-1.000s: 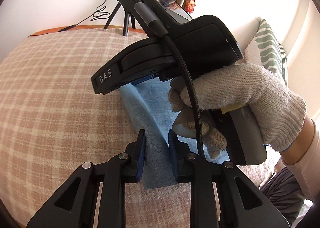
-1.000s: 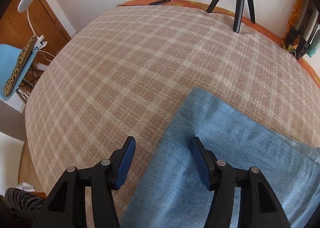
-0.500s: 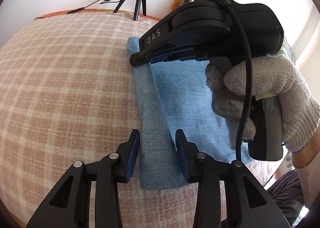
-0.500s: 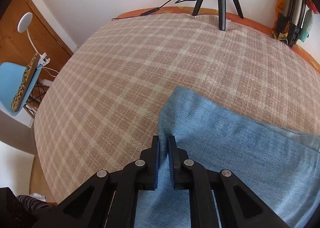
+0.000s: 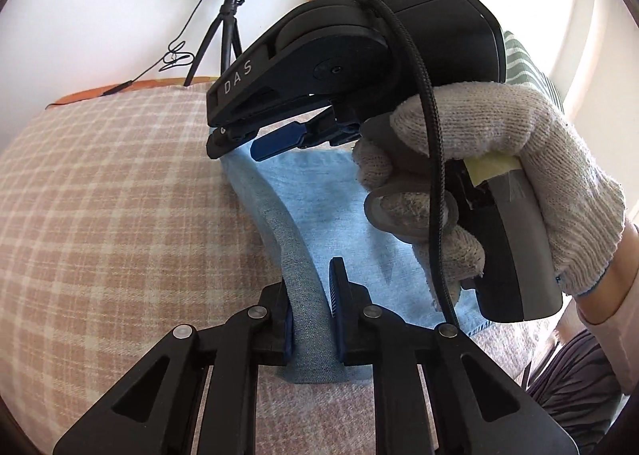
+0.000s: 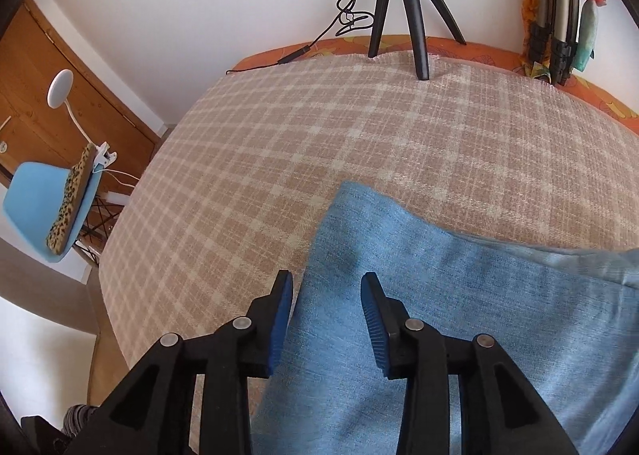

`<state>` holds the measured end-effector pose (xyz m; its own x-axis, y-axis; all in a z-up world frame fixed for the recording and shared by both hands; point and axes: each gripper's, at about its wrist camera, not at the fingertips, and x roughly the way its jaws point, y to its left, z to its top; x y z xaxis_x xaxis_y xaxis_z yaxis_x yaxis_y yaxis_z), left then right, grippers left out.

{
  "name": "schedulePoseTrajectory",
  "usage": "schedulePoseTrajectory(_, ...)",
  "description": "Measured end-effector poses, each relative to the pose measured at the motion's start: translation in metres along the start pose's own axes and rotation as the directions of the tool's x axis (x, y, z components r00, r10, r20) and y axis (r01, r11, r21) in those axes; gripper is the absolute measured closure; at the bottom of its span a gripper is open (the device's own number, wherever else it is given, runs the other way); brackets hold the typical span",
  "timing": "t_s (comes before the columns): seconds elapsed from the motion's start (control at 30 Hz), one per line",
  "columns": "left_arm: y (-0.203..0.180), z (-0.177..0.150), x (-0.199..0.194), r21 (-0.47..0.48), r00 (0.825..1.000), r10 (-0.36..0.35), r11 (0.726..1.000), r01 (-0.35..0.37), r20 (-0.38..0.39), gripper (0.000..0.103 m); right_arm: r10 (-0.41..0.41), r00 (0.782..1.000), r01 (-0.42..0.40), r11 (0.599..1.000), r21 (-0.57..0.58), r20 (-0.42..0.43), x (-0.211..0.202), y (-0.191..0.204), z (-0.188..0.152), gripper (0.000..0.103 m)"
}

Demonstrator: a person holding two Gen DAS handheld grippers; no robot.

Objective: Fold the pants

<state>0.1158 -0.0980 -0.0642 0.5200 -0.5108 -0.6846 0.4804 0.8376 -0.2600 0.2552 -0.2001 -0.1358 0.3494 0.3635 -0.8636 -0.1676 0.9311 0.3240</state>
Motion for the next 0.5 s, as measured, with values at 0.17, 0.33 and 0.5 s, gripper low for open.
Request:
schedulePoseTrajectory(0.17, -0.012, 0.002, -0.002, 0.042, 1.0, 0.003, 0.999, -0.004, 0.014, 0.09, -0.018, 0.999, 0.017, 0.999, -0.046, -0.031, 0.005, 0.007, -0.005, 0.058)
schedulePoseTrajectory(0.33, -0.017, 0.005, -0.005, 0.052, 1.0, -0.003, 0.999, 0.002, 0.014, 0.09, -0.017, 1.0, 0.017, 1.0, -0.018, -0.007, 0.003, -0.006, -0.008, 0.085)
schedulePoseTrajectory(0.5, -0.015, 0.015, -0.002, 0.055, 1.0, -0.012, 0.998, 0.012, 0.006, 0.09, 0.004, 0.999, -0.004, 1.0, 0.014, 0.05, -0.014, -0.018, -0.013, 0.096)
